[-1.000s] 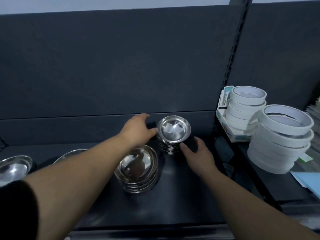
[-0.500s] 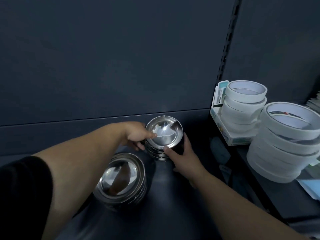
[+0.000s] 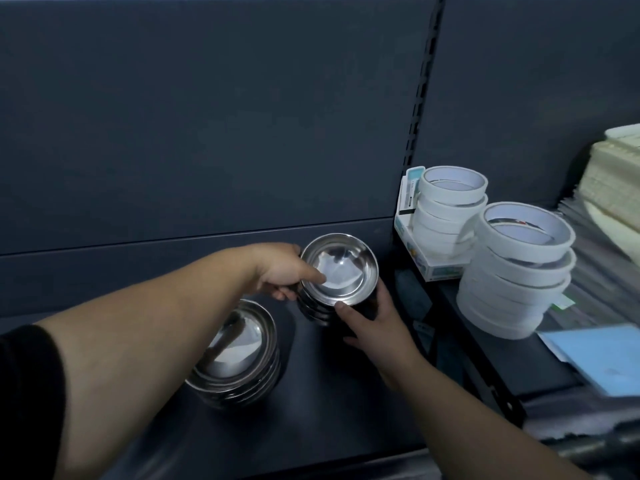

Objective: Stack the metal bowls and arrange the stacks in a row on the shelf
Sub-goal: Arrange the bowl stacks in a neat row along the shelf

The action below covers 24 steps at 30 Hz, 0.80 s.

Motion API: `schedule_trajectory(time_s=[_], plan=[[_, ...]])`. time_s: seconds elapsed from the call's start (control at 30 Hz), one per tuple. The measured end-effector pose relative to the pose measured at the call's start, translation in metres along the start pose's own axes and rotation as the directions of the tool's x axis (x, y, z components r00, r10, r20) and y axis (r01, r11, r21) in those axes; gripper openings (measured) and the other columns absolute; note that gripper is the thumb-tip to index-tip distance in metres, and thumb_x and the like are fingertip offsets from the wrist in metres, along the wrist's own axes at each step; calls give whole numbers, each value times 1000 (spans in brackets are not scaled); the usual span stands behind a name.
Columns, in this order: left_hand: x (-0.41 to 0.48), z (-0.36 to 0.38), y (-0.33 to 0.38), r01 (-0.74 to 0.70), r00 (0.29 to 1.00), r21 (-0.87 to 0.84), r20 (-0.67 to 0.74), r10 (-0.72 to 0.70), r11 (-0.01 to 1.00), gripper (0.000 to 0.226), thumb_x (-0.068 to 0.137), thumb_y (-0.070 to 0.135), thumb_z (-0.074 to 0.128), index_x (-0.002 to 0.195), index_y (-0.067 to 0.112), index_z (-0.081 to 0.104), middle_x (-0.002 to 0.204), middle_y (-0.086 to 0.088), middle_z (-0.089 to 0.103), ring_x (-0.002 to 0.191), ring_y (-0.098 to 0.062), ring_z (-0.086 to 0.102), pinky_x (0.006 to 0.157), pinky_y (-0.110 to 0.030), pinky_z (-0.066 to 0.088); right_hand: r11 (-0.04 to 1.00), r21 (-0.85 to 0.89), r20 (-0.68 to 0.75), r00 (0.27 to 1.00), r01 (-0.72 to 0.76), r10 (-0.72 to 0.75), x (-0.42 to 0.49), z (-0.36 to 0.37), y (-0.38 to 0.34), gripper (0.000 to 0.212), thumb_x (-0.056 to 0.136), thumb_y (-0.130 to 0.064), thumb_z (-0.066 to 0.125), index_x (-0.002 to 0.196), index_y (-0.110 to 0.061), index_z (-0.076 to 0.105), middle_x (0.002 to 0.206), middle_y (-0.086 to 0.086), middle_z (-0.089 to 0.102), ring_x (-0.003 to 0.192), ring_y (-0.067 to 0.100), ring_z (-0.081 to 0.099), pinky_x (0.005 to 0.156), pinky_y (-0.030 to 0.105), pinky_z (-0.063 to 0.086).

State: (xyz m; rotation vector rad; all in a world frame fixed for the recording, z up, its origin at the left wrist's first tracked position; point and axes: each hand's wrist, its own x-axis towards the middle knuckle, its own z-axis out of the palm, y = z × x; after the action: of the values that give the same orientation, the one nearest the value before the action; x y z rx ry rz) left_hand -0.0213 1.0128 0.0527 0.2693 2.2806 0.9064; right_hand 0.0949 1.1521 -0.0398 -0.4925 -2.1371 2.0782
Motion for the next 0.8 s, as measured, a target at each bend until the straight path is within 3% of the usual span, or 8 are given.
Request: schedule_trajectory(time_s=[0.13, 0.27, 0.33, 0.4, 0.47, 0.53, 0.67, 0.8], plan=[[-22, 18, 11, -56, 998, -12, -17, 55, 998, 32, 87, 26, 68, 113, 16, 53, 91, -11, 63, 75, -25, 54, 53, -25, 39, 999, 43, -20, 1000, 4, -3, -22, -20, -7, 74, 83, -28, 75, 141, -51, 36, 119, -27, 57, 108, 7, 61, 88, 43, 59], [-44, 45, 6, -99, 994, -60, -59, 95, 993, 48, 74, 34, 76, 113, 15, 56, 92, -12, 71, 68, -22, 56, 54, -29, 42, 999, 36, -14, 1000, -14, 14, -48, -36, -9, 72, 83, -28, 76, 141, -48, 38, 129, -15, 58, 110, 9, 62, 86, 39, 59], [-53, 62, 0, -120, 987, -73, -120, 111, 990, 53, 68, 38, 77, 113, 19, 58, 99, -8, 73, 76, -18, 64, 61, -28, 47, 999, 26, -10, 1000, -21, 21, -57, -41, -8, 68, 84, -27, 75, 139, -46, 41, 128, -13, 60, 108, 9, 63, 83, 37, 59], [-61, 79, -8, -138, 979, -120, -169, 117, 983, 51, 70, 36, 77, 115, 22, 59, 100, -1, 72, 83, -14, 67, 65, -23, 50, 999, 15, 9, 999, -39, 39, -66, -46, -5, 62, 85, -28, 74, 135, -46, 44, 125, -14, 62, 106, 7, 63, 84, 36, 59], [-68, 94, -15, -136, 975, -141, -197, 107, 981, 42, 77, 33, 75, 113, 22, 58, 96, 3, 69, 79, -10, 63, 60, -21, 46, 998, -2, 39, 997, -66, 66, -72, -49, -2, 57, 86, -31, 73, 131, -49, 45, 123, -16, 62, 107, 8, 63, 87, 38, 58], [-70, 105, -23, -107, 968, -154, -240, 68, 982, 47, 78, 36, 73, 117, 22, 53, 102, 1, 68, 87, -14, 64, 67, -23, 48, 996, -22, 68, 993, -92, 93, -75, -50, 1, 54, 86, -34, 73, 129, -50, 45, 121, -17, 62, 108, 9, 62, 89, 39, 58], [-71, 116, -37, -114, 947, -282, -322, 18, 953, 61, 86, 43, 64, 139, 24, 41, 122, -1, 65, 109, -18, 61, 100, -33, 48, 990, -66, 94, 987, -123, 129, -69, -48, 0, 48, 89, -37, 67, 130, -49, 45, 122, -16, 60, 105, 5, 59, 86, 41, 59], [-81, 125, -41, -175, 914, -335, -405, 27, 926, 51, 96, 45, 50, 141, 21, 44, 134, 1, 59, 118, -14, 55, 98, -22, 37, 985, -112, 65, 988, -130, 138, -59, -46, 1, 37, 92, -47, 59, 127, -46, 49, 121, -13, 62, 106, 9, 59, 87, 42, 57]])
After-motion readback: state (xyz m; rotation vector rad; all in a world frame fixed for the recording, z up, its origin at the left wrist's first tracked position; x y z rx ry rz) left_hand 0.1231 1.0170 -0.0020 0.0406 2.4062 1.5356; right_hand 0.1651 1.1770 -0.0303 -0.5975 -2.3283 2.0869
